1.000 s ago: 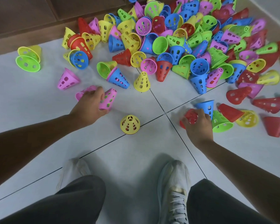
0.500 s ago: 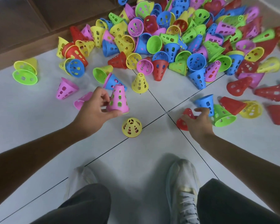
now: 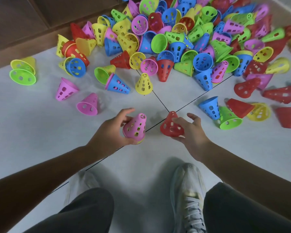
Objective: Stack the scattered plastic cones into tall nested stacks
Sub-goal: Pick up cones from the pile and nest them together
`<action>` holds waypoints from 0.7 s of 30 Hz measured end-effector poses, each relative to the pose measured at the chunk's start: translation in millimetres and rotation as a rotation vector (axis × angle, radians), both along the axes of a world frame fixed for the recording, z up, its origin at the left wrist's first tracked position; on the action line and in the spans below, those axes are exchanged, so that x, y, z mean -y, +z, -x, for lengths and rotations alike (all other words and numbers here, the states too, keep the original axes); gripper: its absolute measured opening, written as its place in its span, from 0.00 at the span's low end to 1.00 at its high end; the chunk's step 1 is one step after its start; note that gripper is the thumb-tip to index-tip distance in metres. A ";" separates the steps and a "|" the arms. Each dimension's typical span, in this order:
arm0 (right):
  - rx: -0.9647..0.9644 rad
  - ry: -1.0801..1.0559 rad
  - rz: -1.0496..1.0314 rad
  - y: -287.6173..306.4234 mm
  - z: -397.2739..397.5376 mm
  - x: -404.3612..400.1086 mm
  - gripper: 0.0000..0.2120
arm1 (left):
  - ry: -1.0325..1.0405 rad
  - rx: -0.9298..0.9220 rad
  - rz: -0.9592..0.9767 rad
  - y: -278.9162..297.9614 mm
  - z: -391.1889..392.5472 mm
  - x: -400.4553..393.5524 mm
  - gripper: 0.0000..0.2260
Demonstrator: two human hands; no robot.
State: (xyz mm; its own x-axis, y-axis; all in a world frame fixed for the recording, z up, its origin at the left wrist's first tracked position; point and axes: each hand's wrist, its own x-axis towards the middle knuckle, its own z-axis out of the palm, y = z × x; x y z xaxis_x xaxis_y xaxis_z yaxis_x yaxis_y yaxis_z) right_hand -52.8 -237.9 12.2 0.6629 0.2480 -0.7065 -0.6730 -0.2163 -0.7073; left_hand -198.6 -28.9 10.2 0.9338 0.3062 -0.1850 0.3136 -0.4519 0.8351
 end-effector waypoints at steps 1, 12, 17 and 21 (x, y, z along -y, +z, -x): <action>-0.031 -0.021 -0.046 1.4 3.0 -0.3 0.32 | -0.011 0.005 -0.042 -3.3 -0.9 1.4 0.36; -0.095 0.075 -0.264 30.2 19.3 -13.4 0.39 | -0.083 0.009 -0.141 -24.3 3.6 -18.1 0.26; 0.215 0.237 -0.169 51.1 20.3 -35.5 0.36 | -0.026 0.012 -0.213 -15.4 10.0 -50.2 0.23; 0.538 0.458 -0.054 52.1 33.3 -53.9 0.30 | 0.045 0.058 -0.410 -5.5 13.2 -76.6 0.17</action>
